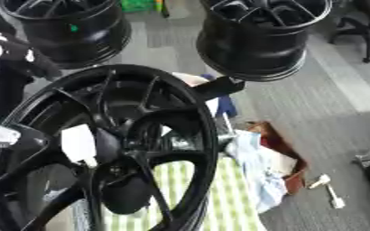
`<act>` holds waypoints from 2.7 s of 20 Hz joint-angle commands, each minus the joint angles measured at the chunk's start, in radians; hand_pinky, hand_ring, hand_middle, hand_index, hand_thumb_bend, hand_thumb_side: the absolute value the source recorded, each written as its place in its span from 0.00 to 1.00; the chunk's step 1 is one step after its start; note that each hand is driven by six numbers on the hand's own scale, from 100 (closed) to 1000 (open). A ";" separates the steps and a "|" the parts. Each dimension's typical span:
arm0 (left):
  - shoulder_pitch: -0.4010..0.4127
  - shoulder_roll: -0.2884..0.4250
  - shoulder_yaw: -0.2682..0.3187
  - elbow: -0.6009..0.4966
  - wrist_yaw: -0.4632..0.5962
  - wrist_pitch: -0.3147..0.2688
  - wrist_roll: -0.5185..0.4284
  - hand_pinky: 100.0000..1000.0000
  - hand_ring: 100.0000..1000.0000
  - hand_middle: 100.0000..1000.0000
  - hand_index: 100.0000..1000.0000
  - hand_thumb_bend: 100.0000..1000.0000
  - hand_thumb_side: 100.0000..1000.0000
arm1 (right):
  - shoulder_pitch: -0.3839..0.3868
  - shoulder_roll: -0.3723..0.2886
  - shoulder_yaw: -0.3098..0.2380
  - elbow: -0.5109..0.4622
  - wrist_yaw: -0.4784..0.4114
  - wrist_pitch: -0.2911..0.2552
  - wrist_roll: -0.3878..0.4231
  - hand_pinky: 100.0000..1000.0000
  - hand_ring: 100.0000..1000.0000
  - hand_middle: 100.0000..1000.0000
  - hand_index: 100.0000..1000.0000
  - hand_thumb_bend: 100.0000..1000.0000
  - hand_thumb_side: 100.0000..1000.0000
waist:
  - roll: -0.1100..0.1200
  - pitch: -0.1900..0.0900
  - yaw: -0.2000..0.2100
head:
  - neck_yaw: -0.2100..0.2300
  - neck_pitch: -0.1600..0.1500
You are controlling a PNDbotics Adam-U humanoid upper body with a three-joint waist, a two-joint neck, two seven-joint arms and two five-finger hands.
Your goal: Pull the pin out of the wheel hub.
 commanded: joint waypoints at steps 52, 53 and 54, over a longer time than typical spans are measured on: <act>-0.059 -0.135 -0.153 0.034 -0.109 0.372 -0.036 0.85 0.82 0.75 0.84 0.56 0.24 | -0.012 -0.013 -0.008 0.012 -0.039 -0.007 -0.001 0.75 0.67 0.68 0.76 0.00 0.65 | -0.021 0.020 -0.002 | 0.013 -0.024; -0.056 -0.135 -0.153 0.041 -0.113 0.371 -0.036 0.85 0.82 0.75 0.84 0.57 0.25 | -0.012 -0.013 -0.008 0.013 -0.040 -0.007 -0.001 0.75 0.67 0.68 0.76 0.00 0.66 | -0.022 0.021 -0.002 | 0.013 -0.025; -0.053 -0.135 -0.155 0.048 -0.116 0.370 -0.037 0.85 0.81 0.75 0.84 0.57 0.25 | -0.012 -0.012 -0.008 0.013 -0.040 -0.007 -0.001 0.75 0.67 0.68 0.76 0.00 0.66 | -0.022 0.021 -0.002 | 0.014 -0.026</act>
